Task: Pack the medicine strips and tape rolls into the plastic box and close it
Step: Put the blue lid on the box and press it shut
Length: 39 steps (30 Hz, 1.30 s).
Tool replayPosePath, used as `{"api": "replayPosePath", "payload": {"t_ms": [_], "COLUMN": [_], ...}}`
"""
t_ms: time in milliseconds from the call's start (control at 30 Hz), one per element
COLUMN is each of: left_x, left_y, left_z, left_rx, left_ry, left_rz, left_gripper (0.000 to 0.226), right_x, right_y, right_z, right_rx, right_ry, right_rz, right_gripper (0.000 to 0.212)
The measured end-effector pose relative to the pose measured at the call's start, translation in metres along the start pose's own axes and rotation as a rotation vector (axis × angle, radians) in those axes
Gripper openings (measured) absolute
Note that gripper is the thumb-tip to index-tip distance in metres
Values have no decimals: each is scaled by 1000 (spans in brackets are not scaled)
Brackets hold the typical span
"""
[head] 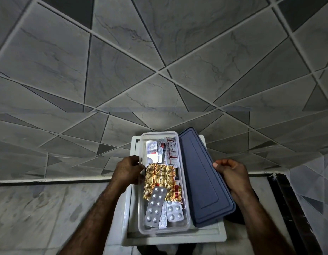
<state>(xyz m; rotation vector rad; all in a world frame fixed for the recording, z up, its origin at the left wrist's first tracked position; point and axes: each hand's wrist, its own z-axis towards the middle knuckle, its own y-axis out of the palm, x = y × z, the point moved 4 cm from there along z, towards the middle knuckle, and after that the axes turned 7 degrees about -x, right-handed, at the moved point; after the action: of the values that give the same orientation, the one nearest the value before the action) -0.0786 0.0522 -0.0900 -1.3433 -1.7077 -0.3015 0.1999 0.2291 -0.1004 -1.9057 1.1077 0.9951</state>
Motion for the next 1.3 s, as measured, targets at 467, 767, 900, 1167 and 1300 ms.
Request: {"api": "replayPosePath", "payload": {"t_ms": [467,767,900,1167,1300], "left_x": [0,6,5,1,11], "left_y": [18,27,28,18,23], "left_z": [8,16,19,13,9], "left_rx": [-54,-52,-57,159,-18], "left_ry": [5,18,14,106,89], "left_rz": [31,30,-29,-151,-270], "left_gripper": [22,21,18,31,28], "right_x": [-54,-73,-66,-44,-38], "right_y": [9,55,92,151,168], "right_z": [-40,-81,-96,-90,-87], "right_rx": [85,80,-49,-228,-266], "right_ry": [-201,-347,-438,-428,-431], "right_rz": [-15,-330,-508,-821,-875], "right_gripper": [22,36,39,44,42]}}
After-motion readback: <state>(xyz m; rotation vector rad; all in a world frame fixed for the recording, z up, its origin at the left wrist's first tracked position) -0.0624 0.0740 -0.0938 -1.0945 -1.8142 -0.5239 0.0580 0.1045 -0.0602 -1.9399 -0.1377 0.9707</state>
